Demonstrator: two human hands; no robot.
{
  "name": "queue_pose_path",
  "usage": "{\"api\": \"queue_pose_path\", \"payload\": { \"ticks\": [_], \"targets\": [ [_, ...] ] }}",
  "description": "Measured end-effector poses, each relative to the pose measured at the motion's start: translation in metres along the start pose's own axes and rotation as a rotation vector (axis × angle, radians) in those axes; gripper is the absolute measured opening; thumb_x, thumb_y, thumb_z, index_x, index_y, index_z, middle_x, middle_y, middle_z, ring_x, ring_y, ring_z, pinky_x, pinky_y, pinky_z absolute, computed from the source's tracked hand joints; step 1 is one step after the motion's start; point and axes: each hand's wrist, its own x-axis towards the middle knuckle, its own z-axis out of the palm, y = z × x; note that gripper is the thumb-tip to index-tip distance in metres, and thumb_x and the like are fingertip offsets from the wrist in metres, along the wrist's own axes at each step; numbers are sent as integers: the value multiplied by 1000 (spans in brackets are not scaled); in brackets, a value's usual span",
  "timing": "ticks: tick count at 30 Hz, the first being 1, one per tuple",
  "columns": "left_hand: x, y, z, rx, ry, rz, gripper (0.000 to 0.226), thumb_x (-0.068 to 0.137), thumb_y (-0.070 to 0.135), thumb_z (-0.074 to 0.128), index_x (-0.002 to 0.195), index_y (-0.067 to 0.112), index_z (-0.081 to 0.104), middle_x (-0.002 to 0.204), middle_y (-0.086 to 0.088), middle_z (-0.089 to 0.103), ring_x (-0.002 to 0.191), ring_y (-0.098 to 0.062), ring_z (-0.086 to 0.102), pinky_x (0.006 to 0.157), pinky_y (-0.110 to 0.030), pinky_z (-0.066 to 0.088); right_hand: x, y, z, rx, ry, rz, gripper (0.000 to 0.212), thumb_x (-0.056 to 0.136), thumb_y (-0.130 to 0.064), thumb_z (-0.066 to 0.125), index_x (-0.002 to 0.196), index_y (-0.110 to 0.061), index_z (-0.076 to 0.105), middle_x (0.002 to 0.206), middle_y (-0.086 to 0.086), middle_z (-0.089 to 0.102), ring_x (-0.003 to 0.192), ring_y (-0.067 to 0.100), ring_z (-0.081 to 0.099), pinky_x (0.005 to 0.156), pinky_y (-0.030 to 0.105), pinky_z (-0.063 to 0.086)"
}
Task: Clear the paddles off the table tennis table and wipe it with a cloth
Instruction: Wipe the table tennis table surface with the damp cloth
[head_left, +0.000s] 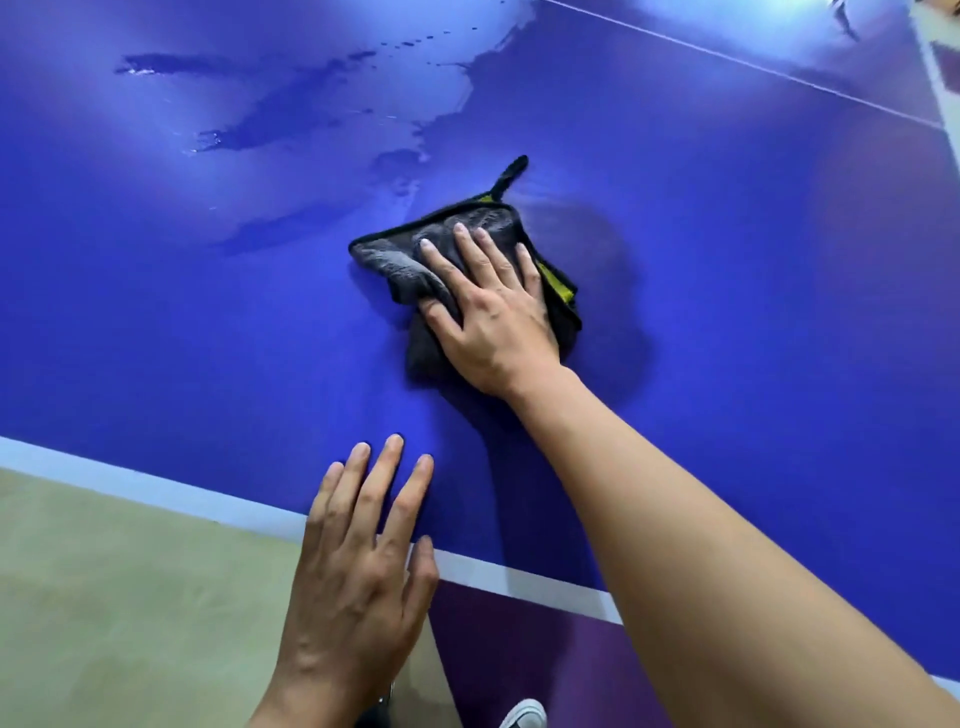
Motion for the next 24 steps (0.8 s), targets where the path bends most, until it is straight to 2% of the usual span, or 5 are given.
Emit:
{"api": "queue_pose_path", "payload": {
  "ticks": [7, 11, 16, 20, 24],
  "targets": [
    [-3, 54, 7, -37, 69, 61, 58, 89, 18, 52, 146, 11, 50, 158, -13, 38, 148, -33, 33, 120, -51, 28, -9, 12, -5, 90, -24, -18, 58, 103, -52, 38, 159, -43, 27, 171, -5, 13, 157, 11, 4, 126, 44, -6],
    [-9, 116, 36, -42, 35, 127, 53, 93, 21, 48, 145, 14, 52, 157, -11, 41, 148, -31, 35, 119, -50, 30, -53, 72, -16, 98, 20, 9, 57, 102, -53, 37, 158, -44, 29, 170, -5, 16, 157, 10, 6, 127, 42, -5],
    [-19, 160, 65, -6, 5, 1, 60, 88, 24, 42, 146, 16, 52, 159, -11, 38, 149, -34, 31, 122, -54, 23, -145, 201, -53, 35, 58, 199, 57, 103, -51, 38, 158, -46, 25, 171, -5, 15, 157, 10, 7, 127, 41, -3],
    [-16, 165, 67, 24, -2, -21, 59, 87, 25, 40, 145, 15, 51, 157, -11, 38, 147, -37, 31, 122, -54, 19, -239, 306, -80, -44, 174, 403, 64, 96, -51, 34, 158, -34, 35, 167, 6, 28, 154, 22, 24, 126, 49, 10],
    [-19, 172, 69, 42, -1, -46, 58, 89, 22, 37, 145, 14, 48, 156, -12, 37, 147, -37, 30, 122, -55, 17, -325, 368, -91, -27, 249, 632, 66, 97, -56, 29, 158, -32, 36, 166, 12, 29, 154, 28, 25, 125, 53, 11]
  ]
}}
